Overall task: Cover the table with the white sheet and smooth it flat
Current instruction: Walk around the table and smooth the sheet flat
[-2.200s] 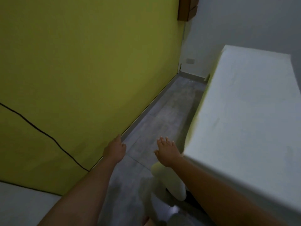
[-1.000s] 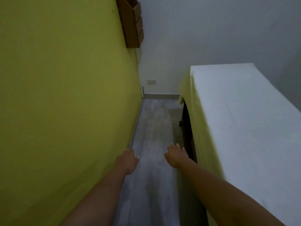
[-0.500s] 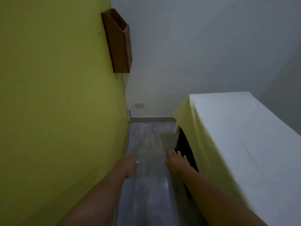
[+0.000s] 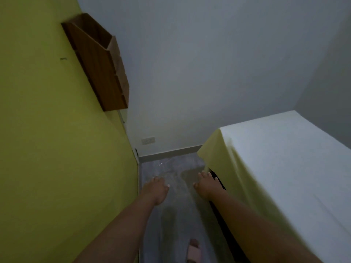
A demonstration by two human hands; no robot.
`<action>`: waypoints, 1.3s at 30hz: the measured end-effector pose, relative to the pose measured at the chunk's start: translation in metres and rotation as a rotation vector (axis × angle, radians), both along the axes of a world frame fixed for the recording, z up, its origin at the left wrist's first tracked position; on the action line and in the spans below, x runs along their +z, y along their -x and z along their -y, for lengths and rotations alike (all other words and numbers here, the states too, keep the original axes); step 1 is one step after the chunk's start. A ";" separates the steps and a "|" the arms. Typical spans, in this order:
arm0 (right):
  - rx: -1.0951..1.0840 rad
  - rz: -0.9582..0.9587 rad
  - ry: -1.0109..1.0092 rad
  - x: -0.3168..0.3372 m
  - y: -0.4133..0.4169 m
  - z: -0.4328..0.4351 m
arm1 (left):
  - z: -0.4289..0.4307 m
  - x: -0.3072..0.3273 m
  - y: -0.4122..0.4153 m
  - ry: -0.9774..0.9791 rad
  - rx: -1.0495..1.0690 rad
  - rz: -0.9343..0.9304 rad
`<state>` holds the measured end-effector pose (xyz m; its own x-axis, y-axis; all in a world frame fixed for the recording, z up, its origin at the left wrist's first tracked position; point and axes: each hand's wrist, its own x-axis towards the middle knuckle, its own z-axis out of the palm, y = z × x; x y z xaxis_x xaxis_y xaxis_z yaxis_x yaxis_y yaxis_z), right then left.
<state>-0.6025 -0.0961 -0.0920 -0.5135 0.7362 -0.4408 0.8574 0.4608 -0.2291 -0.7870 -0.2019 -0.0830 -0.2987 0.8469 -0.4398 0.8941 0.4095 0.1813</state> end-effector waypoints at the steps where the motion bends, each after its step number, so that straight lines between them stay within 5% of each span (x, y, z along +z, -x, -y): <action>1: 0.005 0.002 0.000 -0.001 0.011 -0.018 | -0.019 -0.001 0.012 0.006 0.004 0.003; 17: -0.051 -0.018 0.035 -0.011 0.144 -0.274 | -0.296 0.001 0.151 0.028 0.002 0.016; 28: -0.499 -0.043 0.051 -0.037 0.154 -0.418 | -0.532 -0.015 0.182 0.073 -0.473 -0.077; 39: -0.928 -0.020 0.202 -0.078 0.094 -0.491 | -0.706 -0.042 0.071 0.087 -0.986 -0.025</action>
<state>-0.6968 0.3949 -0.1703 0.2290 0.7649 -0.6020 0.8565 -0.4522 -0.2488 -0.8582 0.5042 -0.1249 0.5128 0.6863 -0.5158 0.8450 -0.5097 0.1619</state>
